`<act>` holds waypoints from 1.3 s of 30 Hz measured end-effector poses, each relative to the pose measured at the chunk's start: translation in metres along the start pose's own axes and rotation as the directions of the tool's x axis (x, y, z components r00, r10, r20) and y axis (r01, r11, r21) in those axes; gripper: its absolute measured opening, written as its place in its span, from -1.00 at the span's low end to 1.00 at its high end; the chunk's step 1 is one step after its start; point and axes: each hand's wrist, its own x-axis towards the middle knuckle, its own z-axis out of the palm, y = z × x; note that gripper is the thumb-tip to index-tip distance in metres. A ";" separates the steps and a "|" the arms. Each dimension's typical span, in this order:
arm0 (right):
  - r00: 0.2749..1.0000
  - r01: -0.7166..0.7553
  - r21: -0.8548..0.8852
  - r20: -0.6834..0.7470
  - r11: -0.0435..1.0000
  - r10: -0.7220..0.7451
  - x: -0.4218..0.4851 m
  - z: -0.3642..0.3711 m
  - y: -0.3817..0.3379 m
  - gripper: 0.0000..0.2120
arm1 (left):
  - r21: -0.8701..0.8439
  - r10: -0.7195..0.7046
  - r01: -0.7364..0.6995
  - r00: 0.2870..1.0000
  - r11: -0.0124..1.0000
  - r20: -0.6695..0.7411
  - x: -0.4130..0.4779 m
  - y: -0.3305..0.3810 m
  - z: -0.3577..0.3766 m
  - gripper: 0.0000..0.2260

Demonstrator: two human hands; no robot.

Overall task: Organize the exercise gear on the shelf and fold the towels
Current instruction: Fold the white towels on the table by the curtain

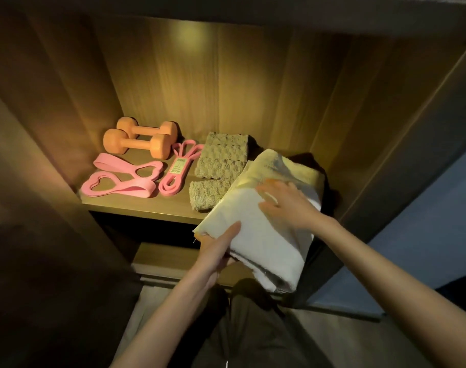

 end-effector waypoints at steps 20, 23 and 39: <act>0.996 -0.027 -0.397 -0.091 0.917 -0.010 -0.059 0.063 -0.032 -0.15 | 0.478 0.096 -0.153 0.985 0.865 0.140 -0.013 0.030 -0.051 -0.60; 0.995 -0.036 -0.404 -0.097 0.914 -0.004 -0.063 0.045 -0.005 -0.15 | 0.736 0.440 -0.354 0.894 0.576 0.086 0.001 0.035 -0.056 -0.73; 0.991 0.003 -0.315 -0.128 0.949 -0.045 -0.057 0.010 0.030 -0.30 | 0.818 0.307 -0.241 0.842 -0.522 0.444 0.106 0.073 -0.040 -0.24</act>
